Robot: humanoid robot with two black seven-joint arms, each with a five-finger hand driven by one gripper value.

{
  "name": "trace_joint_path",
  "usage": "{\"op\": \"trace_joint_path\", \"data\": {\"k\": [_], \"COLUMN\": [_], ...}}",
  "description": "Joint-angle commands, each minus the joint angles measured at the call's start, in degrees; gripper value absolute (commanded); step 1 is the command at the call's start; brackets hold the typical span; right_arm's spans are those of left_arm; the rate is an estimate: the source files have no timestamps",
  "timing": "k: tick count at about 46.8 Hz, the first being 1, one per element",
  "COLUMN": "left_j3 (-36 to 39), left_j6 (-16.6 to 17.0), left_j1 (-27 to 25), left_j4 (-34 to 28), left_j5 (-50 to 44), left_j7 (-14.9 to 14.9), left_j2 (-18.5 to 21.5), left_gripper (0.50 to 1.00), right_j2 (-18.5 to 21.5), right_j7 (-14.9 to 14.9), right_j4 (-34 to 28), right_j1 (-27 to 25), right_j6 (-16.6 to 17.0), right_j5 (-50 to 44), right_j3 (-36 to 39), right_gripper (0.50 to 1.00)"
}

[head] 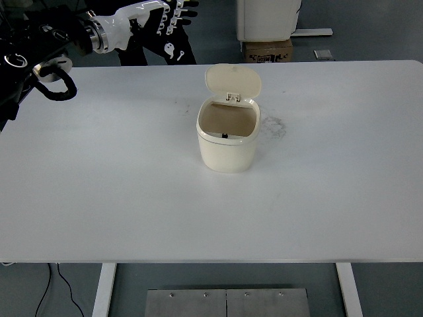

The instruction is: Close trash bin

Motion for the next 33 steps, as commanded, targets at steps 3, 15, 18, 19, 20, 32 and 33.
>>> {"op": "trace_joint_path", "data": {"k": [3,15,18,19,20,32,33], "left_j3": [0.0,-0.1,-0.1,-0.1,-0.1,0.0,0.0], "left_j6": [-4.3,-8.2,-8.2,-8.2,-8.2,-8.2,-8.2], "left_j1": [-1.6,-3.7,-4.2,-4.4,-4.4,-7.2,-7.2], "left_j4": [0.0,-0.2,-0.2,-0.2,-0.2,-2.7,-3.1], "left_j5": [4.6,9.5,10.2,10.5,10.6,11.3,11.5], "left_j7": [1.2,1.2,1.2,1.2,1.1,1.1,1.1], "left_j2": [-0.9,-2.3,-2.6,-2.6,-2.6,-2.6,-2.6], "left_gripper": [1.000,1.000,1.000,1.000,1.000,1.000,1.000], "right_j2": [0.0,0.0,0.0,0.0,0.0,0.0,0.0], "right_j7": [0.0,0.0,0.0,0.0,0.0,0.0,0.0], "right_j4": [0.0,0.0,0.0,0.0,0.0,0.0,0.0], "right_j1": [0.0,0.0,0.0,0.0,0.0,0.0,0.0], "right_j6": [0.0,0.0,0.0,0.0,0.0,0.0,0.0], "right_j5": [0.0,0.0,0.0,0.0,0.0,0.0,0.0], "right_j3": [0.0,0.0,0.0,0.0,-0.1,0.0,0.0], "right_gripper": [0.991,0.991,0.991,0.991,0.991,0.991,0.991]}}
